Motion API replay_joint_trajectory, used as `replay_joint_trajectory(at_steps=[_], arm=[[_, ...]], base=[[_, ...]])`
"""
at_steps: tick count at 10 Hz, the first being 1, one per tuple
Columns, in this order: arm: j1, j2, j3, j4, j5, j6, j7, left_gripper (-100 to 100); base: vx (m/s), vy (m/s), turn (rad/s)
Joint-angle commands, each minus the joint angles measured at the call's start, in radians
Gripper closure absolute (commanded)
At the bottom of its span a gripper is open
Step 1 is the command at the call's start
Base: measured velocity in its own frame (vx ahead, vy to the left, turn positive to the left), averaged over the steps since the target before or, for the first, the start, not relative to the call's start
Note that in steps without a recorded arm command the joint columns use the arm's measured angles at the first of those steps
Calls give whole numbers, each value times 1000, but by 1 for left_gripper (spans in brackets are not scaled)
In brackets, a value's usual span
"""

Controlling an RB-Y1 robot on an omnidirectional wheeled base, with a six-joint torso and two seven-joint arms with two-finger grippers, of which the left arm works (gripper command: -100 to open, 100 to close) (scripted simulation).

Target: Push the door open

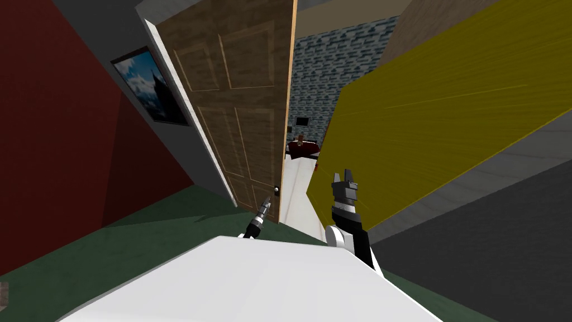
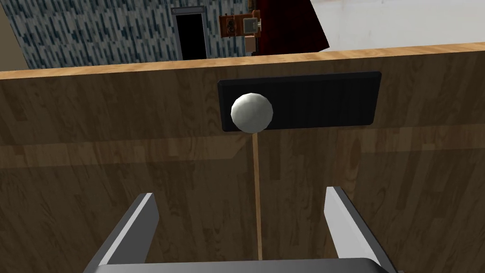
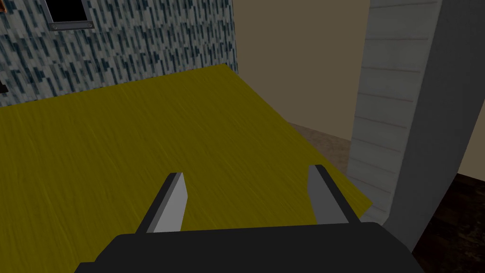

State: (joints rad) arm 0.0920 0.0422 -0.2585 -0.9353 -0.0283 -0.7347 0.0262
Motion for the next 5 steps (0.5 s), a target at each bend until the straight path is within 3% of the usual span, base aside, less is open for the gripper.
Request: replay_joint_trajectory(at_steps=[1, 5], arm=[[-2, 6, 3, 3, 1, -1, -1, -100], [-10, -3, 13, 20, 5, -8, -3, -100]], base=[[203, -41, -20], [198, -61, -24]])
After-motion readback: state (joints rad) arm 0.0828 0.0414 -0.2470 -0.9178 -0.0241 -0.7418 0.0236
